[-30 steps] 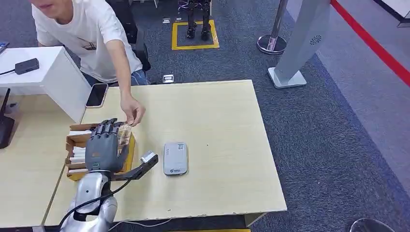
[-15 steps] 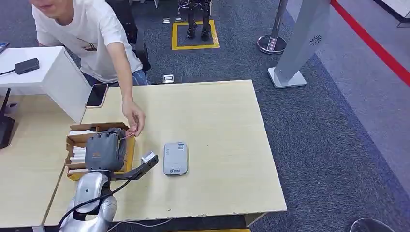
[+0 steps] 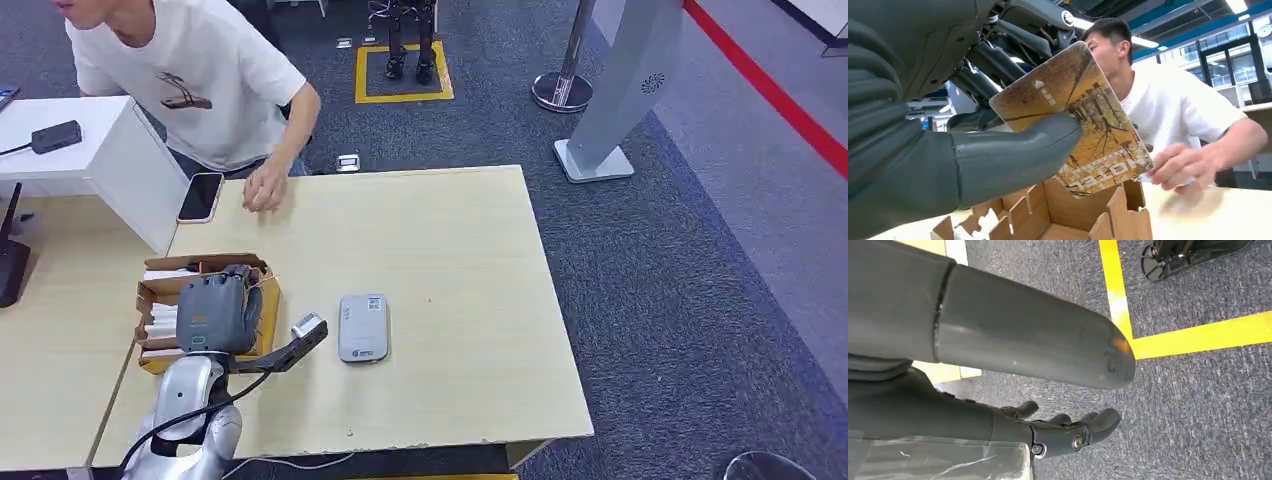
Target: Pass the card to the sensor for recognition and then transmit it.
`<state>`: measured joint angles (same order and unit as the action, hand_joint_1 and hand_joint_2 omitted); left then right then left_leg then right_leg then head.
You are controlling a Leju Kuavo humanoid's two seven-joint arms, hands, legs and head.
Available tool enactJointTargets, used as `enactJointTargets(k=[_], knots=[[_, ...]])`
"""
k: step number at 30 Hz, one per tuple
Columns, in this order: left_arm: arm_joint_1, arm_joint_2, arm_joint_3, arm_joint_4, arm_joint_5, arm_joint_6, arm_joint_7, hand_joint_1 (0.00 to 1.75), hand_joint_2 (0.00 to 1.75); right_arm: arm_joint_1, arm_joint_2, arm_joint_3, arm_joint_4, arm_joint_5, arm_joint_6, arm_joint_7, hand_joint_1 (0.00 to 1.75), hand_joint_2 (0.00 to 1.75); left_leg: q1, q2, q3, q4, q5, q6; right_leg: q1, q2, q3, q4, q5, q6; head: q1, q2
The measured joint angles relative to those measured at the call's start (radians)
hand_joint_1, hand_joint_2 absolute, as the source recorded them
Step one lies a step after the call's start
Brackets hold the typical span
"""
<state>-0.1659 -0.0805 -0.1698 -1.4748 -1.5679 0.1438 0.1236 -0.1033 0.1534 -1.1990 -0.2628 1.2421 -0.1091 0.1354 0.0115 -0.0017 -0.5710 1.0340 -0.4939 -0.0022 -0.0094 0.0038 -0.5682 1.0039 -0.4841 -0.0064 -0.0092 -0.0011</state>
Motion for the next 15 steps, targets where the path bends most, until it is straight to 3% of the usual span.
enactJointTargets(k=[15], knots=[[-0.013,-0.003,-0.036,0.026,0.0,0.013,-0.018,1.75,1.75,0.0,0.0,0.014,0.0,0.035,0.017,-0.005,0.0,0.0,0.0,0.0,0.0,0.0,0.0,0.0,0.0,0.0,0.0,0.0,0.0,0.0,0.0,0.0]])
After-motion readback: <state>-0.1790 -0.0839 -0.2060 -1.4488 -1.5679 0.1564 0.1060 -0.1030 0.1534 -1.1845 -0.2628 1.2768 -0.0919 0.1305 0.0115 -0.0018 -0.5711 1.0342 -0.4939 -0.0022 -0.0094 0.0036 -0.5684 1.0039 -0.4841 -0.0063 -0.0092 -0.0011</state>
